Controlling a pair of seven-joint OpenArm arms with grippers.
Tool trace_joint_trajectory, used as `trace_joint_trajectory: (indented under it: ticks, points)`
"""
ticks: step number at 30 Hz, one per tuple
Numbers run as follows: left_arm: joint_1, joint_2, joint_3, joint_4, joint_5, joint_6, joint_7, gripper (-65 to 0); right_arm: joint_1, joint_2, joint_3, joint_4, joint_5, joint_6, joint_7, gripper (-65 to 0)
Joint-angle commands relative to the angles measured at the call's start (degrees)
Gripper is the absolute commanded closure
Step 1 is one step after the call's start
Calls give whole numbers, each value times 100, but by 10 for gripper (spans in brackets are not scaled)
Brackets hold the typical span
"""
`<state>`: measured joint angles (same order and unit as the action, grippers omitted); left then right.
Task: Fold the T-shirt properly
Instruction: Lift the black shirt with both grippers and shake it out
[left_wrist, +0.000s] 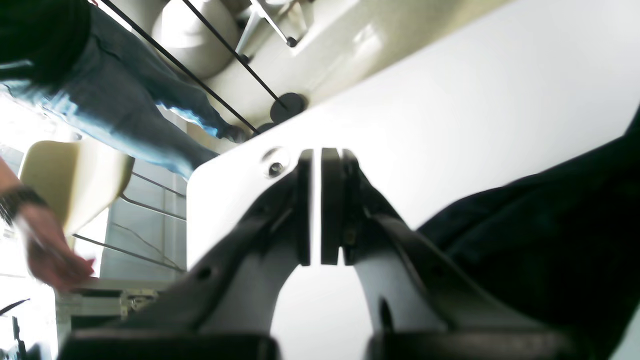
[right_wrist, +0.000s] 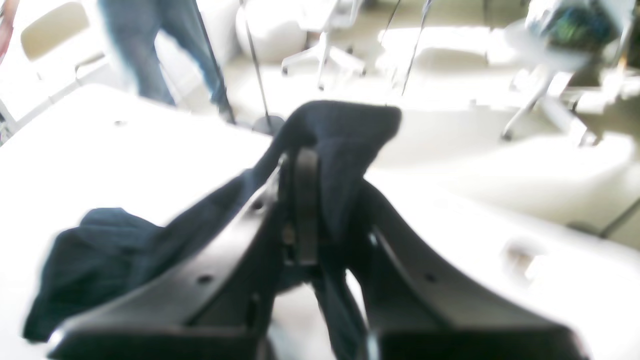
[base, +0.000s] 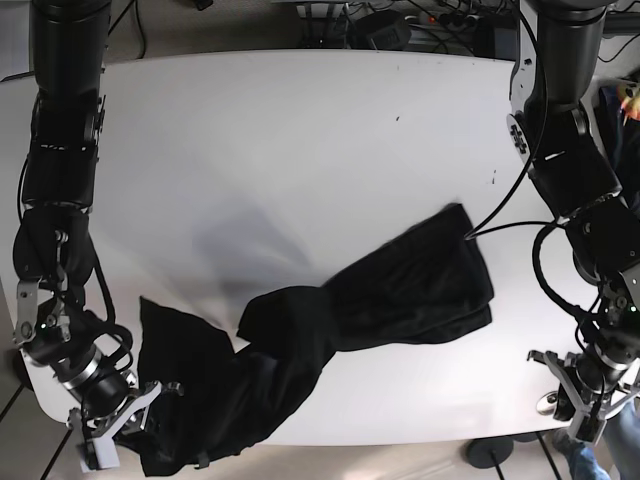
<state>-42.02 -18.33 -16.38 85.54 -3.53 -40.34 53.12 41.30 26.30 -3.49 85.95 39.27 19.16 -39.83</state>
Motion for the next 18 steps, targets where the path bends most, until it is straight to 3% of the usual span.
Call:
trace_joint_trajectory:
  ticks: [1,5,7,8,10,13,18]
  points:
    - [-418,-299,-1,-31,-56,34,-130,0,710,187,142,-125,60,207,5,-21]
    - [-409,-220,218,5,-65,34,-130,-21,806,222,142,-151,43,269,-12,-21]
    - [127,61,306,57,-65,34,-77,-175,639,205,142,-186,34,269,-3,-21]
    - [488,307,333,312,-65,34,-68,-300,481,205,142,-151,34,269,5,-21]
    - [1112,879,552,558,-38,34,-130,-413,314,205,142,-142,34,269,5,-21]
    - [1912,1450,1185,541,-12,34,-965,-414,138,196,142,-142,69,269,5,-21]
    - [2431,1714,3032,-514,-12,1717,-2732,-419,-90,187,142,-99,78,269,5,-21]
